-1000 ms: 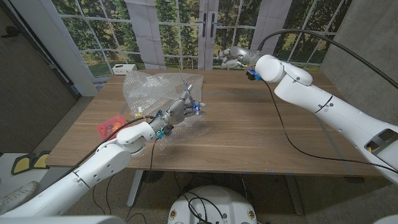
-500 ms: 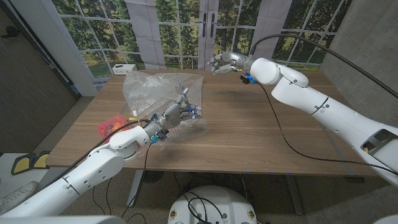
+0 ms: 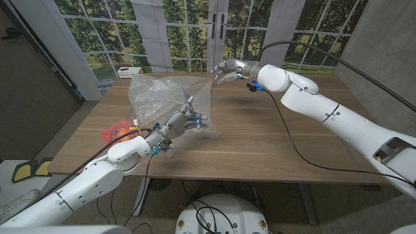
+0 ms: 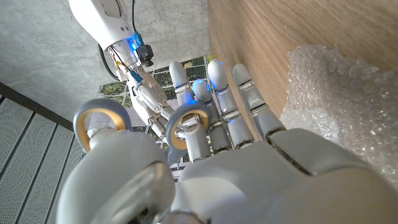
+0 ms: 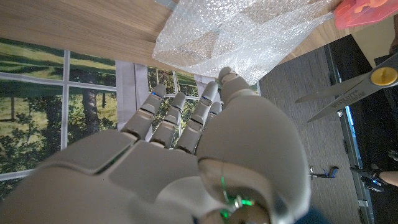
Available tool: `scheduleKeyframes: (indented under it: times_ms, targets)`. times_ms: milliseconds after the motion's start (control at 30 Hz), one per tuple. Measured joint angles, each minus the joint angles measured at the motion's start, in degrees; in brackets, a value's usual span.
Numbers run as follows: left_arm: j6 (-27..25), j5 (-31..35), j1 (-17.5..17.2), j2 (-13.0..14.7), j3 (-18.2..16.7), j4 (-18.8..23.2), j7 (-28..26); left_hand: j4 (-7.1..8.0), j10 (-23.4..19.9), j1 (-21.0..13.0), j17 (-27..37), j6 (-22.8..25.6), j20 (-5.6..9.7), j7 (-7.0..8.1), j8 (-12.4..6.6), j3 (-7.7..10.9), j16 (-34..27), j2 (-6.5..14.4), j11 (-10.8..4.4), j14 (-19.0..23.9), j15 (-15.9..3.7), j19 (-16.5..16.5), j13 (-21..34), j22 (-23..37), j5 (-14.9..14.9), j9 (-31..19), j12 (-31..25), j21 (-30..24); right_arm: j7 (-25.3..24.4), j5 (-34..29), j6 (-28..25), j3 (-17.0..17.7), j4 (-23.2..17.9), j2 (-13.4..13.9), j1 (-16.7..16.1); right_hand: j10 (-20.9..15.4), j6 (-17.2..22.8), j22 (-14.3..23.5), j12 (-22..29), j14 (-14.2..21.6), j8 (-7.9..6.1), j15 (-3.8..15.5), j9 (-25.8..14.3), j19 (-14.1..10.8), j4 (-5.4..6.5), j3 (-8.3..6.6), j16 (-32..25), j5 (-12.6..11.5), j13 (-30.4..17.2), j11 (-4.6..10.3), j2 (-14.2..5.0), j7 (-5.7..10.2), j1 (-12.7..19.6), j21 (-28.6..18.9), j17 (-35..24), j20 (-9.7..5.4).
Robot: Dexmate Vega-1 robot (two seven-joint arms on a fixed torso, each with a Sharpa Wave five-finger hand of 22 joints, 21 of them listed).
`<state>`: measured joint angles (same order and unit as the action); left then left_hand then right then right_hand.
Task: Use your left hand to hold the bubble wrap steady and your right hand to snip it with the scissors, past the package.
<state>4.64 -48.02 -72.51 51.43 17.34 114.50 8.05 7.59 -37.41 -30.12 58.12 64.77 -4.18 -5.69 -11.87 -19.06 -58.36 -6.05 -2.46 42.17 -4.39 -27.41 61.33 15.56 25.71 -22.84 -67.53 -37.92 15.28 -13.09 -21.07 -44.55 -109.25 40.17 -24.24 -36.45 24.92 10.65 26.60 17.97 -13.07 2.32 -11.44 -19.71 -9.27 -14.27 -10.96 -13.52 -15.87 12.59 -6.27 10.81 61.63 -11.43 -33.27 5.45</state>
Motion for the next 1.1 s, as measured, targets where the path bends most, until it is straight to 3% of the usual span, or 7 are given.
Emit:
scheduleKeyframes:
  times_ms: [233, 300, 700, 1000, 1100]
  targets:
    - [0.45, 0.16, -1.22, 0.36, -0.55, 0.19, 0.12, 0.0, 0.0, -0.31, -0.14, 0.0, 0.0, -0.01, 0.01, 0.0, 0.0, 0.31, 0.0, 0.0, 0.0, 0.0, -0.06, 0.0, 0.01, 0.0, 0.0, 0.0, -0.42, 0.63, 2.45, 0.11, 0.0, 0.0, -0.42, 0.46, -2.16, -0.28, -2.6, -2.48, 1.05, 0.07, 0.0, 2.02, 0.55, 0.69, 0.0, 0.97, 1.46, -0.01, 0.35, 0.47, -0.35, 0.28, 1.48, 0.59]
    - [1.85, 1.04, -1.63, 0.5, -0.76, 0.24, 0.02, 0.0, 0.0, -0.31, -0.14, 0.0, 0.0, -0.01, 0.01, 0.0, 0.0, 0.3, 0.0, 0.0, 0.0, 0.0, -0.06, 0.0, 0.03, 0.0, 0.0, 0.0, -0.43, 0.94, 3.44, 0.82, 0.28, 0.17, -2.07, 0.46, -2.65, -0.28, -3.2, -3.06, 1.12, 0.04, 0.0, 2.46, 0.71, 0.85, 0.0, 1.05, 1.76, -0.01, 0.39, 0.58, -0.39, 0.42, 1.81, 0.6]
    - [2.64, 1.14, -4.16, 1.12, -2.27, 1.13, -1.25, -0.01, 0.0, -0.53, -0.14, -0.01, 0.0, -0.02, 0.05, 0.01, -0.23, 0.52, 0.0, 0.0, 0.0, 0.0, -0.27, -0.14, -0.32, 0.27, 0.01, 0.22, -0.07, 1.81, 7.38, 1.03, 1.5, -0.27, -3.12, 1.07, -3.25, -0.54, -5.43, -4.79, 1.42, -0.06, 0.0, 3.97, 1.31, 1.46, 0.0, 2.3, 2.83, 0.01, -0.16, 1.58, -0.94, 0.42, 3.28, 0.69]
    - [3.4, 1.64, -6.03, 2.13, -3.49, 1.85, -1.49, 0.11, 0.52, -0.53, -0.15, -0.43, 0.1, 0.27, 0.67, -0.11, -0.23, 0.52, -0.52, -1.64, 0.41, 0.52, -0.33, -0.14, -0.48, 0.97, 0.41, 0.65, -0.35, 1.76, 10.75, 1.02, 2.91, -0.85, -3.7, 1.6, -4.89, -0.54, -6.93, -5.83, 1.82, -0.06, -0.01, 4.71, 1.38, 1.85, -0.2, 2.72, 3.11, -0.1, -0.46, 1.39, -1.24, 0.42, 4.27, 0.82]
    - [3.54, 1.78, -6.92, 2.48, -4.02, 2.15, -1.71, 0.17, 0.52, -0.52, -0.57, -0.43, 0.1, 0.27, 0.67, -0.17, -0.23, 0.51, -0.51, -1.64, 0.41, 0.52, -0.54, -0.13, -0.77, 1.06, 0.41, 0.65, -0.42, 1.63, 11.69, 0.94, 3.38, -1.06, -3.89, 2.86, -7.19, -0.54, -8.14, -6.47, 2.24, -0.04, -0.01, 4.9, 1.68, 2.19, -0.35, 2.94, 3.16, -0.11, -0.36, 0.99, -1.33, 0.42, 4.99, 1.01]
